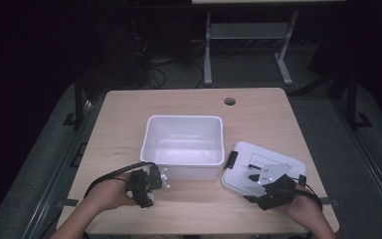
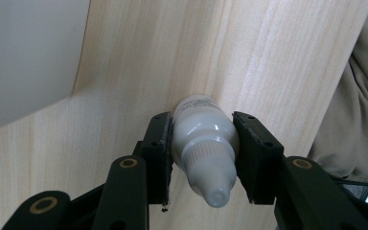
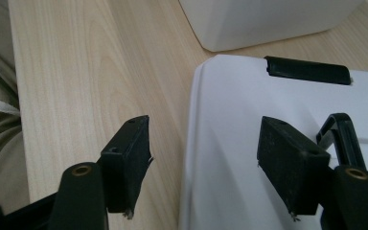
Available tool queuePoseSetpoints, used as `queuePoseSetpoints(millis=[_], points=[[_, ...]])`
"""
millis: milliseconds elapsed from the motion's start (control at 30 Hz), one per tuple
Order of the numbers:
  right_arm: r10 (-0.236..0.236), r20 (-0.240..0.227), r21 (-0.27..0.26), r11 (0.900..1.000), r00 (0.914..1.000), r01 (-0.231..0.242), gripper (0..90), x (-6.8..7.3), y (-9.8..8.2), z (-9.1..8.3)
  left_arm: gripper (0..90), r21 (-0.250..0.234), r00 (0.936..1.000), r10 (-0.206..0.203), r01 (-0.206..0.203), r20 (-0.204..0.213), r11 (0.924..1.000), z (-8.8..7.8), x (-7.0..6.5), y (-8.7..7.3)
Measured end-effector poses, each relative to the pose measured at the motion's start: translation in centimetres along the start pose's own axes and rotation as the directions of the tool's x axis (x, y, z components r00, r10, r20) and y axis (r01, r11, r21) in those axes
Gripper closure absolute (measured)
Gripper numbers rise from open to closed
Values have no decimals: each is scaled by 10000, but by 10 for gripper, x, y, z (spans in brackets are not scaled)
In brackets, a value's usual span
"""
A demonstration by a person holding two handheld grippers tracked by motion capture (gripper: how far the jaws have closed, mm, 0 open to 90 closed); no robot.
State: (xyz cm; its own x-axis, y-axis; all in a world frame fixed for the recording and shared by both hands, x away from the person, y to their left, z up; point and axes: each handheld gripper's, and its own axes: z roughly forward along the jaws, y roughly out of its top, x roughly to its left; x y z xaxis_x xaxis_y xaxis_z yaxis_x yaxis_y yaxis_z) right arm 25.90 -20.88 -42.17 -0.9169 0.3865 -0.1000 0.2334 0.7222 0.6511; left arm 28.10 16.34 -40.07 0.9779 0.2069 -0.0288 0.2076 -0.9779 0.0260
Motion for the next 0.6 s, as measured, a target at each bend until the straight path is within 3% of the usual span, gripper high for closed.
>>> queuePoseSetpoints(millis=[267,600], points=[[28,12,-4,10000,10000,-28,350,-1,-1,1,600,-206,10000,-4,4,7,9998,-7,-1,-1],[84,55,25,10000,10000,-84,345,0,-2,0,600,-432,9997,159,-166,-167,9989,-33,-5,-6]])
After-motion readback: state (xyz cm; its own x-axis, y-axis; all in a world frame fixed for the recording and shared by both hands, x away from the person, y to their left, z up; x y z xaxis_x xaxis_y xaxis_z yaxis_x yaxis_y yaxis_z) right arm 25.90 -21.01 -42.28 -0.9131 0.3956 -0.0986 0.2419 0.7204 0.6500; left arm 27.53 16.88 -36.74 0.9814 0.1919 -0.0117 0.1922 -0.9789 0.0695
